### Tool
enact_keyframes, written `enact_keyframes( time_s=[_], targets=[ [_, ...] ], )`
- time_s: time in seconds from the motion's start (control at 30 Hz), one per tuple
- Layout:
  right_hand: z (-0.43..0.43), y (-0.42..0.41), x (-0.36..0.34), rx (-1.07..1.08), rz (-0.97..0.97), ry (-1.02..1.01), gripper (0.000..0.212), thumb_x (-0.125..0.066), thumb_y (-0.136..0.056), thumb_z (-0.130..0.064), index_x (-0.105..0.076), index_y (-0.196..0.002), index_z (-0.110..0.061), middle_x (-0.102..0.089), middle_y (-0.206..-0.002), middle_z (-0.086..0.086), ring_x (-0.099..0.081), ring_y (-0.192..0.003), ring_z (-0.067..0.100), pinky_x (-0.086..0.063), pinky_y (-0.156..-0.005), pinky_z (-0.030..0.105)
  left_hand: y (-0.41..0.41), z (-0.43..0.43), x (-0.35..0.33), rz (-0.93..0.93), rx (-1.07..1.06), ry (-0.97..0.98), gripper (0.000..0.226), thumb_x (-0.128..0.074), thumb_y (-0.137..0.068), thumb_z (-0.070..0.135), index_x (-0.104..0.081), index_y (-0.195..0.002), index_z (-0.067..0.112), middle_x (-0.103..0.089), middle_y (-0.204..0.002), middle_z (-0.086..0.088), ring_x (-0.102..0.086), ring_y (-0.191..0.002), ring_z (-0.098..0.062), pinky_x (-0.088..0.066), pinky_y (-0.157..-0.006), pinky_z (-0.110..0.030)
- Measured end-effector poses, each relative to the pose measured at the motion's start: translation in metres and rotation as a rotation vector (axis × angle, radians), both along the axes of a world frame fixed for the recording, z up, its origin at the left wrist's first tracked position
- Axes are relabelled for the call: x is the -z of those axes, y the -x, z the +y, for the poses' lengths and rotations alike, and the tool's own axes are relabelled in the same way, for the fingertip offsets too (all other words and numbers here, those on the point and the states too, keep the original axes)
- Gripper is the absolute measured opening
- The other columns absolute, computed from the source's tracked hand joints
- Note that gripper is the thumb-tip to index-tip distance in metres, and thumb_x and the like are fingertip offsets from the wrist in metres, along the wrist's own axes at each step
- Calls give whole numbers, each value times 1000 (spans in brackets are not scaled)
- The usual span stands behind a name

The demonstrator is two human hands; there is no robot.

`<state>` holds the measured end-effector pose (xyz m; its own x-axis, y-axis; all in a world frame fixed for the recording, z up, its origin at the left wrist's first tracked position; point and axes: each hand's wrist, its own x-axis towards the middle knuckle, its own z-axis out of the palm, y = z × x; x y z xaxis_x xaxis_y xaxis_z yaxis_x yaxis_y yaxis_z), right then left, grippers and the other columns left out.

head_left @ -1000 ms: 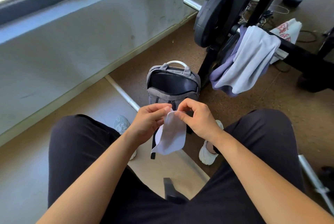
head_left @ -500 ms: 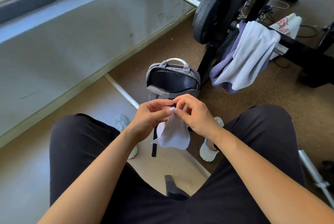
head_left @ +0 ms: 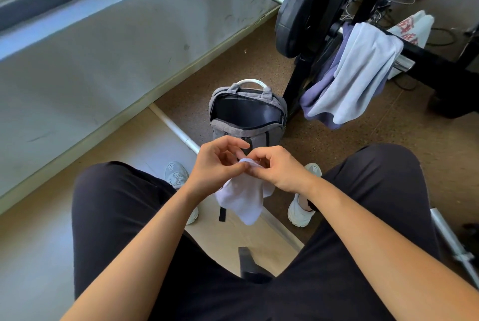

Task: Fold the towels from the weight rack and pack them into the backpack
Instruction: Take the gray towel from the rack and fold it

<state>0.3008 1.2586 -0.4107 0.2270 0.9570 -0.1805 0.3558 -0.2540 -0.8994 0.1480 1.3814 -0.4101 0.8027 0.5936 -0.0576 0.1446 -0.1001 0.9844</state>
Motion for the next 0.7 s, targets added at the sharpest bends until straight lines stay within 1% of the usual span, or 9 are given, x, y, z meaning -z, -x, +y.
enact_keyframes(
  time_s=[0.13, 0.23, 0.33, 0.43, 0.47, 0.53, 0.6, 0.67, 0.7],
  targets=[
    [-4, -9, -4, 2, 45, -54, 11, -68, -96, -18, -77, -101, -19, -74, -92, 5, -66, -84, 17, -52, -77, 39, 0, 4, -3, -16, -3, 210, 22, -57, -82, 4, -73, -96, 1, -71, -77, -7, -65, -73, -15, -53, -73, -24],
    [-9, -17, -11, 20, 63, -74, 14, -63, -98, -14, -76, -100, -20, -74, -92, 5, -62, -81, 22, -48, -75, 36, 0, 5, 3, 80, 114, 183, 22, -55, -85, 12, -72, -89, -2, -71, -82, -4, -62, -79, -13, -49, -78, -28],
    [-13, -28, -11, 86, 83, -104, 13, -61, -99, -13, -73, -102, -16, -73, -94, 9, -66, -87, 36, -49, -76, 39, -1, 1, 15, 179, 233, 113, 12, -63, -88, 14, -73, -89, 7, -67, -81, -2, -57, -78, -13, -44, -76, -33],
    [-15, -35, -8, 178, 19, -105, 12, -59, -100, -13, -70, -106, -16, -71, -96, 6, -64, -89, 20, -47, -77, 24, -5, -8, 22, 213, 310, 12, 6, -68, -88, 14, -74, -88, 13, -70, -80, 7, -63, -73, -10, -50, -72, -27],
    [-15, -36, -7, 209, 3, -105, 13, -59, -100, -14, -70, -106, -19, -71, -96, 0, -63, -90, 15, -47, -75, 17, -7, -11, 23, 228, 342, 21, 7, -68, -90, 12, -75, -89, 14, -74, -84, 5, -69, -76, -12, -54, -73, -27],
    [-14, -36, -7, 248, 2, -133, 14, -59, -101, -18, -67, -104, -29, -69, -96, -10, -62, -91, 11, -45, -73, 12, -8, -16, 27, 259, 387, 18, 10, -67, -93, 15, -78, -93, 14, -77, -89, 1, -75, -83, -18, -61, -78, -32],
    [-14, -35, -6, 276, 26, -170, 14, -58, -101, -19, -67, -104, -30, -70, -97, -8, -65, -94, 15, -47, -75, 18, -10, -21, 32, 231, 291, -107, 9, -70, -92, 20, -79, -91, 18, -77, -84, 5, -74, -77, -12, -60, -74, -34],
    [-14, -35, -7, 302, 51, -194, 13, -58, -101, -15, -68, -106, -21, -71, -99, 0, -66, -96, 21, -51, -78, 27, -13, -23, 35, 183, 36, -247, 1, -76, -89, 21, -75, -89, 22, -73, -78, 10, -67, -69, -6, -55, -66, -28],
    [-14, -35, -8, 308, 61, -202, 13, -57, -101, -12, -68, -106, -17, -71, -99, 2, -66, -97, 22, -51, -81, 30, -15, -23, 34, 167, -95, -294, 8, -78, -87, 24, -72, -91, 24, -71, -79, 9, -66, -69, -6, -53, -64, -25]
  ],
)
